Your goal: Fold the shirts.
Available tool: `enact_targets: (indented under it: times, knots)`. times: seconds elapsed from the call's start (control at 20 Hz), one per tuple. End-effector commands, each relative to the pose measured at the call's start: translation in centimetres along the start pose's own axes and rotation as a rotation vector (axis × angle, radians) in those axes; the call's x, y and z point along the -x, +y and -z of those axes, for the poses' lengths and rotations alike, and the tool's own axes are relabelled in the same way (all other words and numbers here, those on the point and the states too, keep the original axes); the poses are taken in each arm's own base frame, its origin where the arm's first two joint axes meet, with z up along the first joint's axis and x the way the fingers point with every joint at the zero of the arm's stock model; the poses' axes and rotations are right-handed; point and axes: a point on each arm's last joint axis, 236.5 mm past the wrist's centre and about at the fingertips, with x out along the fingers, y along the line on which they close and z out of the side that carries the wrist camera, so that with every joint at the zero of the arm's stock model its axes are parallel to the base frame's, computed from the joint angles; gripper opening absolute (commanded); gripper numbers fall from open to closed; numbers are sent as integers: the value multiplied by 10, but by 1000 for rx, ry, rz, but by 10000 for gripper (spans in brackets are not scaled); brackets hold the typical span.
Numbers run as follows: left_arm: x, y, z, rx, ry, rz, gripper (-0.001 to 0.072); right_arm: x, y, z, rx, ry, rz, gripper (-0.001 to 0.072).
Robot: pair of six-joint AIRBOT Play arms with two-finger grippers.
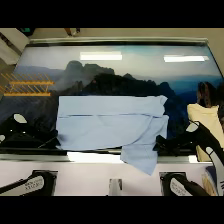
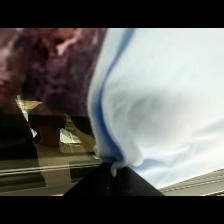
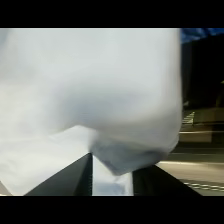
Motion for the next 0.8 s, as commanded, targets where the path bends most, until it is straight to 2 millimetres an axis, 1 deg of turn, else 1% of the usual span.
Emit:
enact_targets:
  times: [0.0, 0.05, 0.1, 0.15, 0.2, 0.3, 0.35, 0.4, 0.45, 0.5, 0.55, 0.6, 0.65, 0.75]
  knots:
    - [1, 1, -2, -2, -9, -3, 35, -3, 0, -4, -24, -23, -8, 27]
    - [5, -1, -6, -21, -26, -4, 34, -2, 2, -4, -9, -20, -14, 26]
    - [14, -6, -14, -47, -61, 2, 34, 4, 8, -6, 24, -22, -30, 26]
    - [29, -13, -26, -80, -120, 3, 33, 13, 16, -11, 49, -39, -45, 26]
    - [51, -21, -43, -106, -204, -1, 33, 29, 28, -22, 72, -80, -64, 25]
    - [104, -46, -75, -150, -370, 23, 32, 72, 55, -56, 122, -214, -107, 25]
    - [130, -59, -90, -169, -442, 34, 32, 98, 68, -81, 141, -320, -117, 26]
    - [152, -69, -104, -188, -501, 41, 32, 130, 82, -107, 156, -433, -127, 26]
    - [170, -80, -119, -206, -543, 45, 32, 156, 95, -129, 169, -515, -145, 26]
    - [180, -90, -131, -218, -557, 56, 33, 177, 107, -149, 176, -568, -163, 26]
    - [184, -97, -144, -216, -557, 63, 33, 189, 115, -166, 174, -588, -175, 26]
    - [185, -105, -157, -217, -550, 67, 33, 195, 120, -184, 156, -593, -184, 26]
    - [183, -113, -171, -215, -538, 72, 33, 198, 125, -202, 141, -590, -199, 26]
    - [177, -124, -197, -209, -523, 79, 34, 193, 139, -230, 150, -583, -215, 27]
